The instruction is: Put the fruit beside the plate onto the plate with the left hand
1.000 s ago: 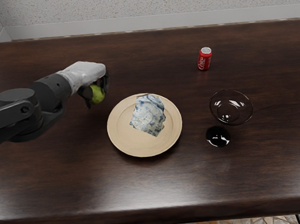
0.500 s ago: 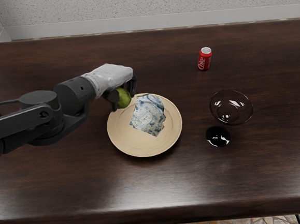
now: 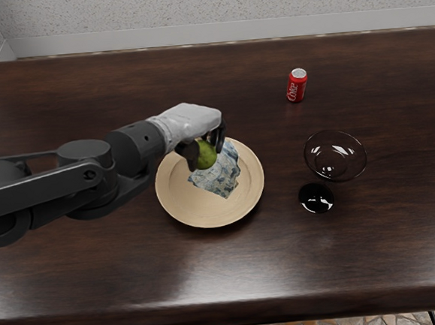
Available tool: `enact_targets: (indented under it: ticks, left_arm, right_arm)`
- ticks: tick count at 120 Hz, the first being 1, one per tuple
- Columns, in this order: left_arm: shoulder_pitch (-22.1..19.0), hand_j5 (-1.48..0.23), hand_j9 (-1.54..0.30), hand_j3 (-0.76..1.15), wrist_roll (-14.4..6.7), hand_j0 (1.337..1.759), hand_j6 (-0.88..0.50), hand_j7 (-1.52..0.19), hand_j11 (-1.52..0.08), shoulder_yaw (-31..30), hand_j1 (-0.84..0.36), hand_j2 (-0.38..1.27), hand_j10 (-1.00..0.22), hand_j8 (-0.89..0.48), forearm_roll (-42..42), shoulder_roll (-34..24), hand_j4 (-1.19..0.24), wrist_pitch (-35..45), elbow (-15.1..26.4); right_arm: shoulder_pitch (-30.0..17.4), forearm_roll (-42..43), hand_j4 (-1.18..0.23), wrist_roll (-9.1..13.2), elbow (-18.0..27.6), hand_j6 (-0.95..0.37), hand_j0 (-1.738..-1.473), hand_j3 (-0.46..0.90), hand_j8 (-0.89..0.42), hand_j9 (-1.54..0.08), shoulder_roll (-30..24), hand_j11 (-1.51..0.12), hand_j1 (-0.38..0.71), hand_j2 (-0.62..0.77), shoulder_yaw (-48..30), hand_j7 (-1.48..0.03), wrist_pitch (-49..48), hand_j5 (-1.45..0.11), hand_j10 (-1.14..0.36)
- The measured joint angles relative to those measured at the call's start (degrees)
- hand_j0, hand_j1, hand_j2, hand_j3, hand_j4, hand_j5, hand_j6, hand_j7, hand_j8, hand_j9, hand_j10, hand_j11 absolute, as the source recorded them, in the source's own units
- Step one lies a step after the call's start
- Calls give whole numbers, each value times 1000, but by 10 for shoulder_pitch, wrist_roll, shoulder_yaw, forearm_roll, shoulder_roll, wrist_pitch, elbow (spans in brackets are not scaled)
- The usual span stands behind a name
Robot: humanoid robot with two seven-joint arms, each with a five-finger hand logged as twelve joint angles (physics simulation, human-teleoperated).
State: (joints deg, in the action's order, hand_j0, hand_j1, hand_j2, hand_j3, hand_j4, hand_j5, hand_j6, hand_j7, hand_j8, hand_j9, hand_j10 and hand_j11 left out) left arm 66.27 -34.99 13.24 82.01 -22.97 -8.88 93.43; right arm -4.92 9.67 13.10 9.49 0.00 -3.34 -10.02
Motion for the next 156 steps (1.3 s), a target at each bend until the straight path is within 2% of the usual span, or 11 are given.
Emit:
enact_targets:
  ticks: [20,26,41,55,67,82,108,122,145,156]
  left_arm:
    - [0,-1008,-978,0,0,1657,-494,-988,-980,0,-412,670,-741,-483,1,7,-726,1,-1]
    - [-2,-969,-944,0,0,1657,-500,-953,-946,0,-399,613,-717,-497,1,7,-704,2,-1]
    - [-2,-652,-638,0,0,1658,-369,-643,-639,2,-172,353,-486,-367,1,7,-479,6,-1]
    - [-5,-384,-376,0,0,1658,-221,-378,-376,4,42,203,-287,-220,0,6,-283,7,-2]
    - [-5,-247,-242,0,0,1658,-146,-244,-242,8,150,127,-185,-145,-8,4,-183,6,-2]
    - [-5,-148,-145,0,0,1658,-91,-146,-145,18,229,72,-112,-91,-44,6,-111,5,-6]
    - [-4,-70,-69,0,0,1658,-48,-69,-69,43,291,29,-54,-47,-197,-18,-54,0,-31]
    - [-4,-52,-51,0,0,1658,-38,-52,-51,76,305,19,-41,-37,-311,-82,-41,-41,-34]
    - [-5,-38,-37,0,0,1658,-30,-37,-37,134,317,10,-30,-29,-494,-209,-30,-192,-36]
    - [-5,-34,-34,0,0,1658,-28,-34,-34,148,319,9,-28,-27,-550,-252,-28,-233,-37]
  right_arm:
    - [0,0,0,0,0,0,-1658,0,0,0,0,0,-349,0,0,0,0,0,0]
    - [0,0,0,0,0,0,-1658,0,0,0,0,0,-349,0,0,0,0,0,0]
    - [0,0,0,0,0,0,-1658,0,0,0,0,0,-349,0,0,0,0,0,0]
    - [0,0,0,0,0,0,-1658,0,0,0,0,0,-349,0,0,0,0,0,0]
    - [0,0,0,0,0,0,-1658,0,0,0,0,0,-349,0,0,0,0,0,0]
    - [0,0,0,0,0,0,-1658,0,0,0,0,0,-349,0,0,0,0,0,0]
    - [0,0,0,0,0,0,-1658,0,0,0,0,0,-349,0,0,0,0,0,0]
    - [0,0,0,0,0,0,-1658,0,0,0,0,0,-349,0,0,0,0,0,0]
    - [0,0,0,0,0,0,-1658,0,0,0,0,0,-349,0,0,0,0,0,0]
    - [0,0,0,0,0,0,-1658,0,0,0,0,0,-349,0,0,0,0,0,0]
